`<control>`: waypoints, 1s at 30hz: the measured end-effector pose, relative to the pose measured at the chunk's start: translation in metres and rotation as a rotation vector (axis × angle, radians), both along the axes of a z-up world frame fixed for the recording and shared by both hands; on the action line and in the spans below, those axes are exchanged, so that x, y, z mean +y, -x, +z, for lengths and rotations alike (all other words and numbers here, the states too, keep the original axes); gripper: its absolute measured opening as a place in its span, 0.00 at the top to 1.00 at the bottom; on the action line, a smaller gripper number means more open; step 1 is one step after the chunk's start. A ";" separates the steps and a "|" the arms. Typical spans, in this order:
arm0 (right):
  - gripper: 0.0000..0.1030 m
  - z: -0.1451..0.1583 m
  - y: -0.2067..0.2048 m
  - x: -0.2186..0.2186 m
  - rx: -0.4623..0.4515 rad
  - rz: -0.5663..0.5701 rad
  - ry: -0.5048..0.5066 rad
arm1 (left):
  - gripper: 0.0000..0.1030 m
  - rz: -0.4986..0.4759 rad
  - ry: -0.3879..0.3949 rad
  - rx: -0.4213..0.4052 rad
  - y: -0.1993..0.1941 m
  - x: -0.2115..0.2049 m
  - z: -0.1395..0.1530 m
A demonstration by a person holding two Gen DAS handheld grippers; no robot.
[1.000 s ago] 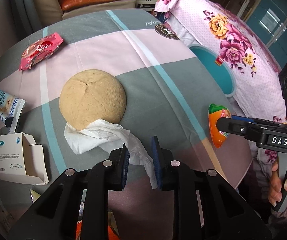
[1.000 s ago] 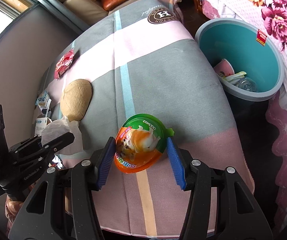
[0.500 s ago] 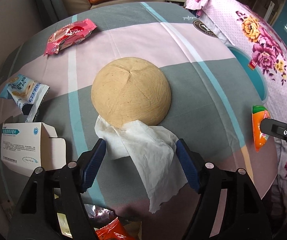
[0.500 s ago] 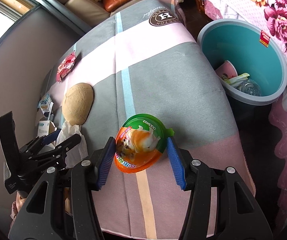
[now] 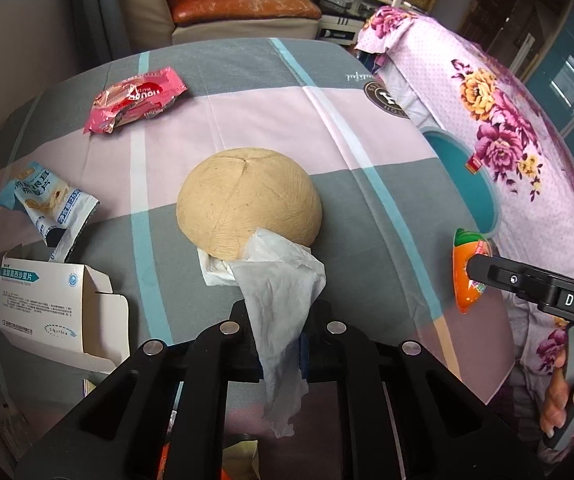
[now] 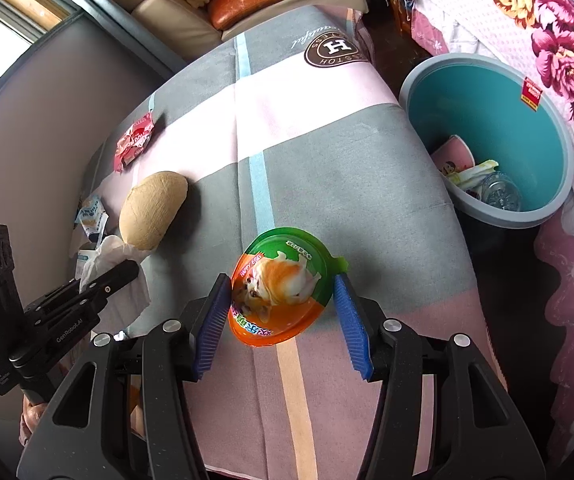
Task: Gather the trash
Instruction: 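Carry the jelly cup and tissue over the teal bin and open both tools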
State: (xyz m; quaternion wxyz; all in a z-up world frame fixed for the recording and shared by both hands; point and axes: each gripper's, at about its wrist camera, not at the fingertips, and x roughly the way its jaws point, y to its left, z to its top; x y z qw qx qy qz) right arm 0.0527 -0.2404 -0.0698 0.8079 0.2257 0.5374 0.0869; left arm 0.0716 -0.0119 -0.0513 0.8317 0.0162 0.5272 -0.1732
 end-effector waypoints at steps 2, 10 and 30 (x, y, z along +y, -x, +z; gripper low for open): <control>0.51 0.001 -0.001 -0.002 -0.005 -0.005 -0.004 | 0.89 -0.017 0.036 -0.018 0.003 -0.005 0.015; 0.51 0.012 -0.001 -0.033 -0.040 -0.071 -0.021 | 0.88 -0.083 0.065 -0.064 -0.001 -0.043 0.042; 0.51 0.012 -0.007 -0.185 -0.110 -0.360 -0.073 | 0.87 -0.262 -0.026 -0.020 -0.039 -0.200 0.023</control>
